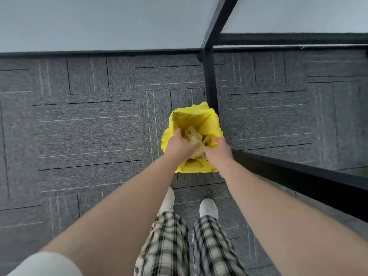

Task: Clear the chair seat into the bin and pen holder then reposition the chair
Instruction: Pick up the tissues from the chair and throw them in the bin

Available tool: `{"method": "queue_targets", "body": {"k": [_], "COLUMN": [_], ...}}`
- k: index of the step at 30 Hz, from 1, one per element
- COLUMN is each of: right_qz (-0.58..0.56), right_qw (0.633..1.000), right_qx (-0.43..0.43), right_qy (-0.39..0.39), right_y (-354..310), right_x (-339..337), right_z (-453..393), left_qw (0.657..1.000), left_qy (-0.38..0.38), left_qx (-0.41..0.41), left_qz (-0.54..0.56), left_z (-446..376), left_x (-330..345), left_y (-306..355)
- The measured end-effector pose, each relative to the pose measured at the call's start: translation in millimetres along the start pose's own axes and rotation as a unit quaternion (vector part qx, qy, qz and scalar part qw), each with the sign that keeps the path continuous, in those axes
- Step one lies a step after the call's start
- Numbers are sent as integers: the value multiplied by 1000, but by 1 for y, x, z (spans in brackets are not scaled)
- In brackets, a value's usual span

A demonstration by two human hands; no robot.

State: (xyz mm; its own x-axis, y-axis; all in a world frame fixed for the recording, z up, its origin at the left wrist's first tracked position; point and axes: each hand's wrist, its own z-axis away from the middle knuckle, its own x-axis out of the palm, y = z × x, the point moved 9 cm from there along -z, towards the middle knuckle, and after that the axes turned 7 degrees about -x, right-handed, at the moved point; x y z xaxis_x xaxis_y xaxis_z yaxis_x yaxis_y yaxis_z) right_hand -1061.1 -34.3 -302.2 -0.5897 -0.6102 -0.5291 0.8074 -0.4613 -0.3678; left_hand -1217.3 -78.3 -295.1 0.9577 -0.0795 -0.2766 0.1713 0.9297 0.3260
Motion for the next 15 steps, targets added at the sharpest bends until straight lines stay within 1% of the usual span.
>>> {"method": "queue_targets", "body": {"k": [5, 10, 15], "right_qz": [1, 5, 20], "right_qw": [1000, 999, 995], "right_qx": [-12, -28, -97], "right_qy": [-14, -23, -23], "right_y": [-18, -41, -89], "right_x": [-15, -32, -62], "right_z": [41, 95, 154], "left_qw": [997, 986, 975], "left_qy": [-10, 13, 38], "left_qx": [-2, 25, 68], "left_qz": [-72, -164, -207], "left_z": [38, 89, 154], "left_x": [-23, -60, -99], "left_y": [4, 24, 63]}}
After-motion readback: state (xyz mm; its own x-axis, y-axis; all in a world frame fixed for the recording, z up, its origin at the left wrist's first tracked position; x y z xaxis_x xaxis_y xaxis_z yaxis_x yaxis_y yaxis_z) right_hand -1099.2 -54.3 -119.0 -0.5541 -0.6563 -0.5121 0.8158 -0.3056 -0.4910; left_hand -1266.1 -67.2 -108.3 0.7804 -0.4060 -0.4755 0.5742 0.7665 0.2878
